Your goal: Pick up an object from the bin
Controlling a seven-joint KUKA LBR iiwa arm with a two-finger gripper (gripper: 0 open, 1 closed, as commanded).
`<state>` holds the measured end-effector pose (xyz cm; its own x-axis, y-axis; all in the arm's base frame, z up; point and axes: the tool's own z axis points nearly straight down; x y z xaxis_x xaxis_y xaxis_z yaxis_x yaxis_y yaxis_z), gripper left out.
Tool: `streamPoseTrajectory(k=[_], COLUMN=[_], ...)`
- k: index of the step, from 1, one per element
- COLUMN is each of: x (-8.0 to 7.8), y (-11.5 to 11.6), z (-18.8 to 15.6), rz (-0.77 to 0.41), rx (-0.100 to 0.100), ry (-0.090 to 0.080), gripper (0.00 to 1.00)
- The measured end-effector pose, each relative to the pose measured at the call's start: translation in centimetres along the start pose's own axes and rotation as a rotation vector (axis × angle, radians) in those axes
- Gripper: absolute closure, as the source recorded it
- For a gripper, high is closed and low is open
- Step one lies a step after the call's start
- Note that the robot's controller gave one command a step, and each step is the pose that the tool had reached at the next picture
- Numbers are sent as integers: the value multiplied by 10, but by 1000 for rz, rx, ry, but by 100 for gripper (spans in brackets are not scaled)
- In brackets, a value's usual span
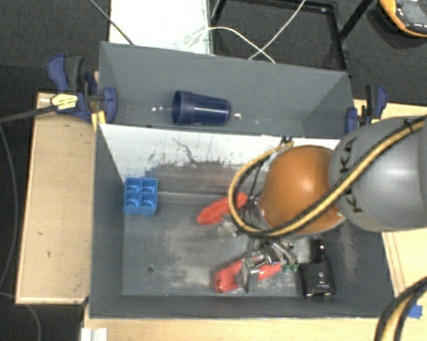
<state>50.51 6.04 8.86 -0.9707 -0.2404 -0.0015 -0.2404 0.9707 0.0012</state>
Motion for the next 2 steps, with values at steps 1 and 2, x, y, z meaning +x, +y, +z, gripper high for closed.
streamPoseTrajectory(k=[1,2], x=[-22,16], y=[-8,-42], z=[-46,-11], rz=[-20,-181], rx=[-1,-1], ry=[-7,6], gripper=[0,0])
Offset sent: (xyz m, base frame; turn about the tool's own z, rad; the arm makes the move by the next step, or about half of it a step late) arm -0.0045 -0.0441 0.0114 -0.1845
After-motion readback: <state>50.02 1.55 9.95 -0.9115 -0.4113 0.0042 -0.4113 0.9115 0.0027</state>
